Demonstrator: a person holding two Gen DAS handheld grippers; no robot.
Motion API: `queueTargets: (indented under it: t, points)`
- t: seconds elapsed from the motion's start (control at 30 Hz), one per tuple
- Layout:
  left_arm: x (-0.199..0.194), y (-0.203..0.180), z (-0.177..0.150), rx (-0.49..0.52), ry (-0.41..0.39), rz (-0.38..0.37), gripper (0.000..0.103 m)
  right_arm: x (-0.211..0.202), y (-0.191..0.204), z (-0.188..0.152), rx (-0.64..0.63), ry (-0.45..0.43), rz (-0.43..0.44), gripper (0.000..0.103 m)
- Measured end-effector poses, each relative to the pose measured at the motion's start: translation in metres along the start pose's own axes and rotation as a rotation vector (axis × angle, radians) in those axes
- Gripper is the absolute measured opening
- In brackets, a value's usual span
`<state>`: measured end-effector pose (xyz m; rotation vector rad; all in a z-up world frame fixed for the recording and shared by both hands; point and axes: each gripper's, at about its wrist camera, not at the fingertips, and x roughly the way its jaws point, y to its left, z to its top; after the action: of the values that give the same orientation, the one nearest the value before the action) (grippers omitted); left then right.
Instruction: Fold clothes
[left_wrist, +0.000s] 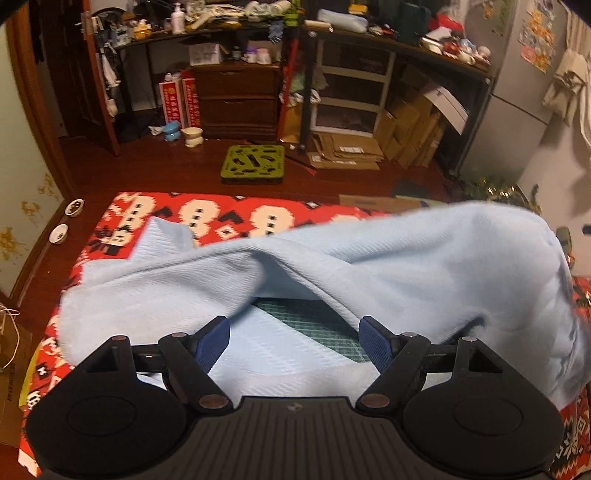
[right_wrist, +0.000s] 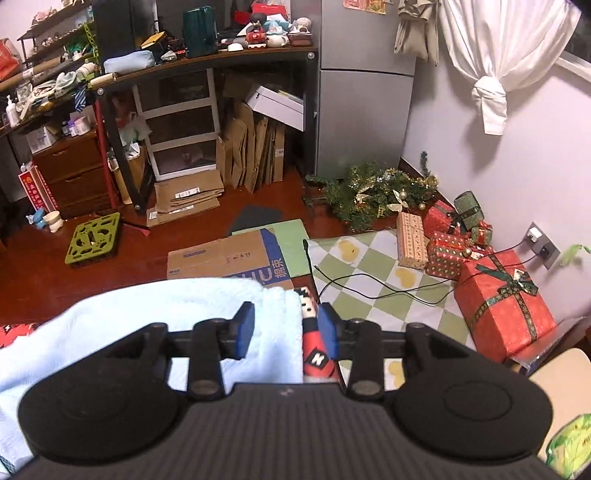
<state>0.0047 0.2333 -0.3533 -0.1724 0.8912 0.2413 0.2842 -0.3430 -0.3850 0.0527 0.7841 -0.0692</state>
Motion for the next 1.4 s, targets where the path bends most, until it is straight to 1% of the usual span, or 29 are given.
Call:
queueTargets:
  t: [0.07, 0.13, 0.23, 0.27, 0.3, 0.43, 0.53, 0.63, 0.73, 0.8, 0.9, 1.07, 1.1, 1.17, 1.23, 1.33, 1.4]
  points:
    - [-0.003, 0.013, 0.002, -0.011, -0.01, 0.009, 0.077, -0.012, 0.011, -0.005, -0.001, 0.003, 0.019, 0.044]
    - [-0.004, 0.029, 0.003, -0.023, -0.015, 0.018, 0.077, -0.033, 0.031, -0.012, -0.01, 0.008, 0.053, 0.044]
    - [0.0, 0.061, 0.004, -0.053, -0.019, 0.021, 0.077, -0.056, 0.077, -0.022, -0.062, 0.024, 0.112, 0.045]
    - [0.002, 0.072, 0.004, -0.063, -0.021, 0.021, 0.077, -0.063, 0.097, -0.025, -0.081, 0.027, 0.131, 0.048]
    - [0.006, 0.085, 0.004, -0.072, -0.014, 0.016, 0.077, -0.069, 0.118, -0.029, -0.1, 0.03, 0.149, 0.051]
    - [0.025, 0.134, 0.003, -0.101, 0.02, -0.006, 0.077, -0.093, 0.213, -0.046, -0.15, 0.043, 0.229, 0.054]
    - [0.037, 0.167, 0.0, -0.09, 0.05, -0.026, 0.077, -0.112, 0.292, -0.064, -0.145, 0.073, 0.296, 0.055]
    - [0.044, 0.196, -0.005, -0.062, 0.074, -0.048, 0.077, -0.134, 0.376, -0.085, -0.149, 0.099, 0.385, 0.055]
    - [0.049, 0.225, -0.012, -0.059, 0.105, -0.074, 0.077, -0.156, 0.45, -0.097, -0.206, 0.102, 0.473, 0.055]
    - [0.049, 0.241, -0.016, -0.071, 0.117, -0.086, 0.077, -0.169, 0.502, -0.104, -0.291, 0.097, 0.534, 0.055]
    - [0.049, 0.261, -0.023, -0.096, 0.13, -0.099, 0.077, -0.177, 0.576, -0.11, -0.456, 0.108, 0.615, 0.055]
    - [0.045, 0.284, -0.035, -0.136, 0.144, -0.117, 0.077, -0.169, 0.669, -0.135, -0.718, 0.163, 0.742, 0.055]
    - [0.045, 0.287, -0.037, -0.141, 0.148, -0.122, 0.077, -0.167, 0.685, -0.143, -0.772, 0.172, 0.756, 0.055]
    - [0.044, 0.294, -0.04, -0.155, 0.154, -0.131, 0.077, -0.164, 0.716, -0.161, -0.876, 0.189, 0.767, 0.055]
    - [0.044, 0.3, -0.043, -0.175, 0.159, -0.137, 0.077, -0.158, 0.745, -0.179, -0.964, 0.209, 0.758, 0.055]
    - [0.044, 0.308, -0.045, -0.226, 0.172, -0.156, 0.077, -0.148, 0.764, -0.198, -1.03, 0.24, 0.738, 0.055]
    - [0.045, 0.311, -0.044, -0.248, 0.182, -0.171, 0.077, -0.143, 0.769, -0.206, -1.034, 0.27, 0.732, 0.052]
